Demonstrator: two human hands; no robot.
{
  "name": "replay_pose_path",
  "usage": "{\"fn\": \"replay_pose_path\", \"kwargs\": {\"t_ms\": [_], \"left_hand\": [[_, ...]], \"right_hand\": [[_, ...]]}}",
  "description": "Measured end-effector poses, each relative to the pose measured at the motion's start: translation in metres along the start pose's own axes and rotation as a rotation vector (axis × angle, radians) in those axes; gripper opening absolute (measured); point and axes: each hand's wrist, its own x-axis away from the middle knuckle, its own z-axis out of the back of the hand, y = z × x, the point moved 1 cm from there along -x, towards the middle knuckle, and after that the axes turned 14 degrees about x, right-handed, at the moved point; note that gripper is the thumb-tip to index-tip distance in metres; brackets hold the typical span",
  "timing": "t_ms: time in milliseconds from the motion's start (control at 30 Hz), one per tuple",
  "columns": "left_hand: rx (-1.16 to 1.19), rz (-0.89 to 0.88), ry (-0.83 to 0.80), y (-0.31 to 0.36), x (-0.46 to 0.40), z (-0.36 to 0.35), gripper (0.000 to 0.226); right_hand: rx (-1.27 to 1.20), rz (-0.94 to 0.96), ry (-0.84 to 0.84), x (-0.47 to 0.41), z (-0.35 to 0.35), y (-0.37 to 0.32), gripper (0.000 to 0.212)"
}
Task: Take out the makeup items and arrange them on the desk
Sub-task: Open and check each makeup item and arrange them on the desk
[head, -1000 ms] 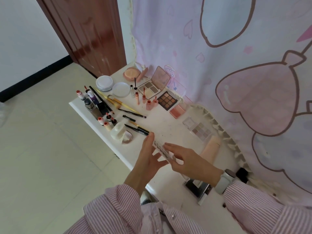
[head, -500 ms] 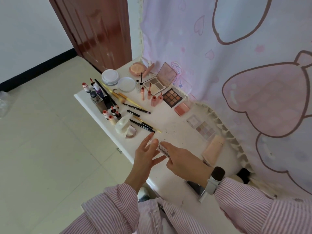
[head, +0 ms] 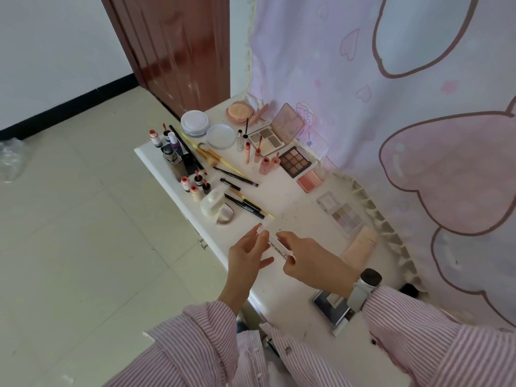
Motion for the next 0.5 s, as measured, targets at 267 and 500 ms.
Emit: {"fn": "replay_pose_path", "kwargs": {"t_ms": [267, 500], "left_hand": [[-0.013, 0.006, 0.002, 0.005, 0.0, -0.003, 0.036], [0.013, -0.056, 0.002, 0.006, 0.01, -0.004, 0.015]], "right_hand": [[0.034, 0.001, -0.01, 0.001, 0.002, -0.002, 0.048], [-0.076, -0.028, 0.041, 0.004, 0.016, 0.001, 0.053]]}}
